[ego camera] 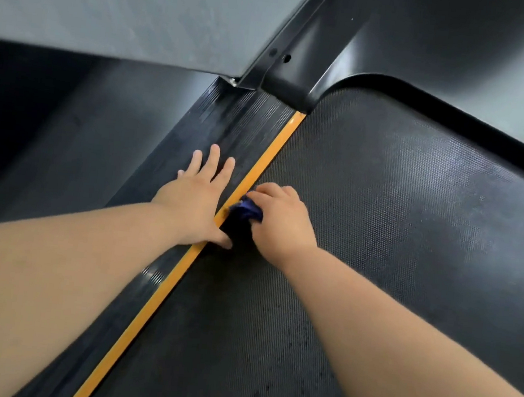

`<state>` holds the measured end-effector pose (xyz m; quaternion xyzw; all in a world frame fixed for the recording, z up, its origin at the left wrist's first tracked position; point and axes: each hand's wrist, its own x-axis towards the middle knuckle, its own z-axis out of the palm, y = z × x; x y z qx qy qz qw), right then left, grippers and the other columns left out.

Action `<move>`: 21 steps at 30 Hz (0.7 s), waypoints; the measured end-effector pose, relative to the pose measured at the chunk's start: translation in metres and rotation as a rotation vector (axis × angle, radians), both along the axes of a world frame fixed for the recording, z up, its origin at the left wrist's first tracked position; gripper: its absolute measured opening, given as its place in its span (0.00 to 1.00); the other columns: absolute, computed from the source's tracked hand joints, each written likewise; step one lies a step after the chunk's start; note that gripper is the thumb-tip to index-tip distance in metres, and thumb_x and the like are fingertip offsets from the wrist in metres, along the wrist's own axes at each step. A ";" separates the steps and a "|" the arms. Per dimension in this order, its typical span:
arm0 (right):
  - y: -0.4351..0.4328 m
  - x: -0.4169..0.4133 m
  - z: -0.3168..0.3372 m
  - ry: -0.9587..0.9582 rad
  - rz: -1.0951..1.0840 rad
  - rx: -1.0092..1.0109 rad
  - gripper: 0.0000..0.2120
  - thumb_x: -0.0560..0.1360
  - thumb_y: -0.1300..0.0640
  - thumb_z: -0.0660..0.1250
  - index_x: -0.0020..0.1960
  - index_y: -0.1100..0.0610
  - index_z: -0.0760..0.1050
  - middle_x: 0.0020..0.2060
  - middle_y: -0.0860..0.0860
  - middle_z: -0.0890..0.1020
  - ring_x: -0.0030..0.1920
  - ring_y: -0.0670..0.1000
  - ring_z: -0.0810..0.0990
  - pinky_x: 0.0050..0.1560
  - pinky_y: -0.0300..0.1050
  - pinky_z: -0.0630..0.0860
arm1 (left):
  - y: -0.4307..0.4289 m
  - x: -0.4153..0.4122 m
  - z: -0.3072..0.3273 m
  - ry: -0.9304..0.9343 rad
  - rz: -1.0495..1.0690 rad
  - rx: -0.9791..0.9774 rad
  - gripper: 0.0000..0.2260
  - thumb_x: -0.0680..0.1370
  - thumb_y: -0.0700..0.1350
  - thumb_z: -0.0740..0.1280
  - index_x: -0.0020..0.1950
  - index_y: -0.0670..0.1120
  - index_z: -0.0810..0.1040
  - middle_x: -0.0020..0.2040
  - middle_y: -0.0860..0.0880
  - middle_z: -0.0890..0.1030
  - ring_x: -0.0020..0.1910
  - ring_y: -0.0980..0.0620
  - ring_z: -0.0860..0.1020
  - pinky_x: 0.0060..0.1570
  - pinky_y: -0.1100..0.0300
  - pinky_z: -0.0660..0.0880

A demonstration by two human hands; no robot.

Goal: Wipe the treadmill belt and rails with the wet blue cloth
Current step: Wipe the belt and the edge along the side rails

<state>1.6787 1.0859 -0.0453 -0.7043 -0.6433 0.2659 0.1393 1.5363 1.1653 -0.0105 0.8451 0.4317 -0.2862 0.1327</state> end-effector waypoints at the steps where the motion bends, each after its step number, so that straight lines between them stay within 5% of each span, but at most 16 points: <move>1: 0.002 0.003 0.002 -0.004 0.048 0.001 0.19 0.76 0.56 0.63 0.67 0.51 0.72 0.64 0.47 0.71 0.62 0.53 0.66 0.62 0.51 0.67 | 0.002 -0.003 0.002 -0.001 -0.019 -0.013 0.62 0.61 0.69 0.73 0.76 0.51 0.33 0.75 0.48 0.30 0.75 0.41 0.37 0.70 0.43 0.58; 3: 0.013 0.020 0.003 -0.068 -0.019 0.043 0.18 0.75 0.57 0.63 0.65 0.53 0.73 0.63 0.49 0.71 0.61 0.54 0.67 0.61 0.52 0.69 | 0.004 -0.009 0.004 0.008 -0.060 -0.019 0.61 0.61 0.69 0.72 0.76 0.51 0.32 0.75 0.48 0.30 0.75 0.42 0.37 0.70 0.45 0.59; 7: 0.038 0.063 0.002 -0.126 -0.524 0.026 0.19 0.76 0.58 0.63 0.66 0.56 0.70 0.68 0.51 0.66 0.62 0.59 0.65 0.60 0.50 0.66 | -0.008 -0.007 0.000 0.023 -0.035 0.068 0.62 0.61 0.69 0.73 0.76 0.52 0.32 0.76 0.48 0.31 0.76 0.41 0.40 0.67 0.44 0.64; 10: 0.044 0.034 0.001 -0.133 -0.368 0.002 0.18 0.76 0.57 0.63 0.65 0.55 0.71 0.65 0.51 0.68 0.62 0.58 0.66 0.58 0.50 0.67 | -0.007 -0.008 -0.004 -0.004 -0.012 0.067 0.62 0.60 0.69 0.74 0.76 0.53 0.32 0.75 0.50 0.31 0.76 0.41 0.40 0.66 0.43 0.66; 18: -0.015 -0.006 0.005 -0.062 0.099 0.029 0.19 0.75 0.55 0.63 0.66 0.49 0.73 0.62 0.46 0.72 0.62 0.54 0.65 0.61 0.52 0.67 | -0.003 -0.019 -0.002 -0.092 -0.014 -0.081 0.62 0.60 0.67 0.74 0.76 0.52 0.33 0.75 0.49 0.29 0.74 0.42 0.34 0.73 0.42 0.48; 21: 0.007 0.030 0.007 -0.216 -0.191 0.056 0.18 0.75 0.55 0.64 0.64 0.50 0.74 0.61 0.50 0.72 0.61 0.57 0.66 0.57 0.50 0.66 | -0.015 -0.018 -0.005 -0.060 -0.052 -0.009 0.63 0.60 0.67 0.74 0.76 0.49 0.33 0.75 0.44 0.30 0.74 0.41 0.33 0.72 0.42 0.45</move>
